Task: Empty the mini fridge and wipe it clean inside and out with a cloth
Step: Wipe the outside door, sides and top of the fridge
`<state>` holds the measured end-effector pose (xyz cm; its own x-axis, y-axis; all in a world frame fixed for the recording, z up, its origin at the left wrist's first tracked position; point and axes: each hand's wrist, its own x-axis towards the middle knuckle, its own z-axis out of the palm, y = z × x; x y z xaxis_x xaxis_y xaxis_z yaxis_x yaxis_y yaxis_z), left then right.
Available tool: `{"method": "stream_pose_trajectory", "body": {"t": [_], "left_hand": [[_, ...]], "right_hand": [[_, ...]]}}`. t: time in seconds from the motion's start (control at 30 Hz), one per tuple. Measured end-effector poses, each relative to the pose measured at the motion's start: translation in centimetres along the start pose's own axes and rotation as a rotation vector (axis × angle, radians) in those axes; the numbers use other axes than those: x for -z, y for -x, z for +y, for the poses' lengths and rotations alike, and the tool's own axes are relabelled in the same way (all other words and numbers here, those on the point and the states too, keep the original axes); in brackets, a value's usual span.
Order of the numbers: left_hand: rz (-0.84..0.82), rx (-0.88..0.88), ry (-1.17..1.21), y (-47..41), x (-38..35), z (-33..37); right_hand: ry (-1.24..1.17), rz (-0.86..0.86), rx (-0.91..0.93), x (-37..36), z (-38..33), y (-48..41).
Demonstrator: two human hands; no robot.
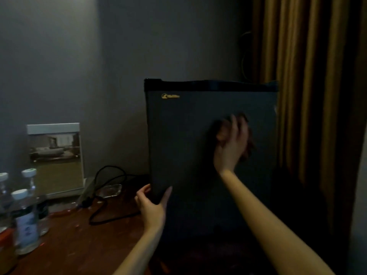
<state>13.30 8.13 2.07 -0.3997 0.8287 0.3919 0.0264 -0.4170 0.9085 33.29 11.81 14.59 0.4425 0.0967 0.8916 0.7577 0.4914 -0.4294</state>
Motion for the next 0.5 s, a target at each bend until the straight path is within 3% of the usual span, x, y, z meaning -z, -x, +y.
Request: {"method": "stream_pose_trajectory", "body": {"t": [0.1, 0.2, 0.4, 0.5], "left_hand": [[-0.027, 0.041, 0.05, 0.2, 0.2, -0.4], [-0.088, 0.097, 0.119, 0.4, 0.1, -1.1], [0.001, 0.079, 0.153, 0.8, -1.1, -2.3], [0.003, 0.06, 0.159, 1.0, -2.0, -2.2]], "right_hand": [[0.144, 0.116, -0.382, 3.7, 7.6, 4.6], [0.126, 0.117, -0.577, 5.0, 9.6, 6.7], [0.178, 0.292, -0.601, 3.2, 11.4, 6.3], [0.148, 0.301, -0.587, 2.7, 13.3, 6.0]]}}
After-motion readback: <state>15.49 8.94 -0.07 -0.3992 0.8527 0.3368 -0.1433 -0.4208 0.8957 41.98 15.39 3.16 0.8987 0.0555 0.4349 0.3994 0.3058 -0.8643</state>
